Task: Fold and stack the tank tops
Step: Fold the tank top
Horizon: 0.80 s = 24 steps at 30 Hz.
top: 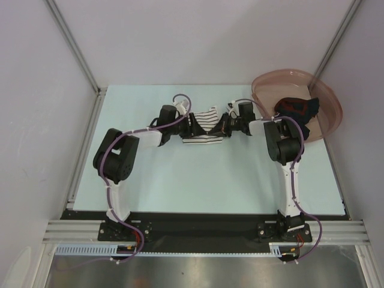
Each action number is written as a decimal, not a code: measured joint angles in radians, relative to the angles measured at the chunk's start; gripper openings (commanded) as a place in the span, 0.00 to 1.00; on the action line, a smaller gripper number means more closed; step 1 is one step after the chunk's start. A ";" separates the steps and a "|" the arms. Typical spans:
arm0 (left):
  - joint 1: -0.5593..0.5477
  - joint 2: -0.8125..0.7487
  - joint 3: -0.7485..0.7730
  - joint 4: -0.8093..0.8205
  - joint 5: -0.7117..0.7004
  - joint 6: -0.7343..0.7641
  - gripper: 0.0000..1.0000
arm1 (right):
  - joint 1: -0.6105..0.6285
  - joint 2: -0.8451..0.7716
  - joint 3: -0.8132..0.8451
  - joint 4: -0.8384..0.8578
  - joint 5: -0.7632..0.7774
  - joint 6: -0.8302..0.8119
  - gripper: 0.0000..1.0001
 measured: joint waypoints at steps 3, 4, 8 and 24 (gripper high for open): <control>0.000 0.005 -0.084 0.031 -0.015 -0.002 0.59 | -0.002 -0.019 0.027 -0.021 0.021 -0.001 0.00; 0.000 0.005 -0.111 0.042 -0.022 -0.003 0.58 | -0.002 -0.021 0.049 -0.026 0.026 -0.002 0.00; 0.002 0.002 -0.213 0.120 -0.026 -0.024 0.58 | -0.003 -0.021 0.139 -0.026 0.048 0.006 0.00; 0.018 -0.126 -0.288 0.064 -0.138 -0.024 0.62 | 0.004 0.117 0.319 -0.187 0.185 -0.028 0.29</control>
